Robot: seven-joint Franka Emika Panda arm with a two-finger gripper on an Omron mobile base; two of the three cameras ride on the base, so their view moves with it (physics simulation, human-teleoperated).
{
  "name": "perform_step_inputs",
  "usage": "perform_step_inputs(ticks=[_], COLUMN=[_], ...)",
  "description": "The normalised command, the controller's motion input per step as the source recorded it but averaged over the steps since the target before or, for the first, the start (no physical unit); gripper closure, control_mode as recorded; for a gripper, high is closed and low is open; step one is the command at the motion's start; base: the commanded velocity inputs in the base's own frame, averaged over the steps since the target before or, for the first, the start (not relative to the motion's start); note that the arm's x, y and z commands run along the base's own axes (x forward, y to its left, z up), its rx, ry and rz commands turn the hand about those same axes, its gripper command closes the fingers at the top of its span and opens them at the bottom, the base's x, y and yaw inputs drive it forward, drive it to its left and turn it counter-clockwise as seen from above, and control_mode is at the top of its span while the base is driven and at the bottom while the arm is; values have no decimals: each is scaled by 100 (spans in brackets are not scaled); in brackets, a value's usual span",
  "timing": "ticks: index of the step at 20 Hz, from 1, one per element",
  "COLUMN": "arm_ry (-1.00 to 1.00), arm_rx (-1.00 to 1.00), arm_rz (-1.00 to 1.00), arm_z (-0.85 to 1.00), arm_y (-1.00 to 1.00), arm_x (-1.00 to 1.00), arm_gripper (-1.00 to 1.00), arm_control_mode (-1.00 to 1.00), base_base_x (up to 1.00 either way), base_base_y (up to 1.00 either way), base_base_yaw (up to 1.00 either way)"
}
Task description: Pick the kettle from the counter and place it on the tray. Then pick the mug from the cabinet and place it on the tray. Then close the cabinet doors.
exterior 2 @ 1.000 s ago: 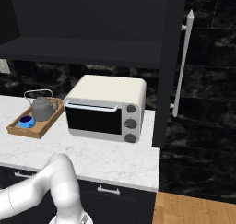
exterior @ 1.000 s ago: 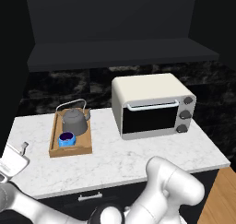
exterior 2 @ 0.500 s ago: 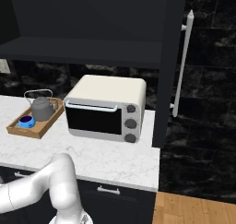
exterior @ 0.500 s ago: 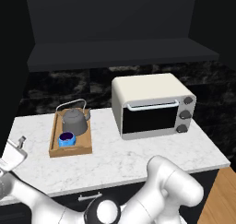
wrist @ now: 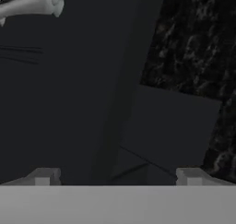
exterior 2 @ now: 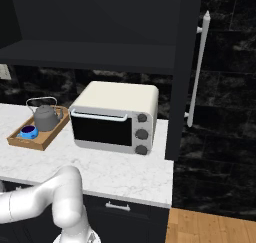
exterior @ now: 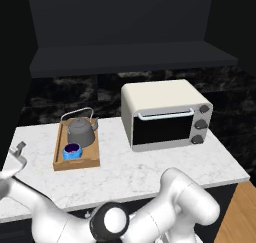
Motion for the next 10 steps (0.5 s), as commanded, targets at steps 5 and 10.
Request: perform_step_inputs(ticks=[5,10], arm_ry=[-1,0], arm_rx=[11,15], arm_rz=[0,0], arm_z=[31,25], arm_y=[-43,-59], arm_x=[-30,-28], arm_gripper=[-100,-100], arm_control_mode=[-100,-100], base_base_x=[0,0], base_base_y=[0,0], base_base_yaw=[0,0])
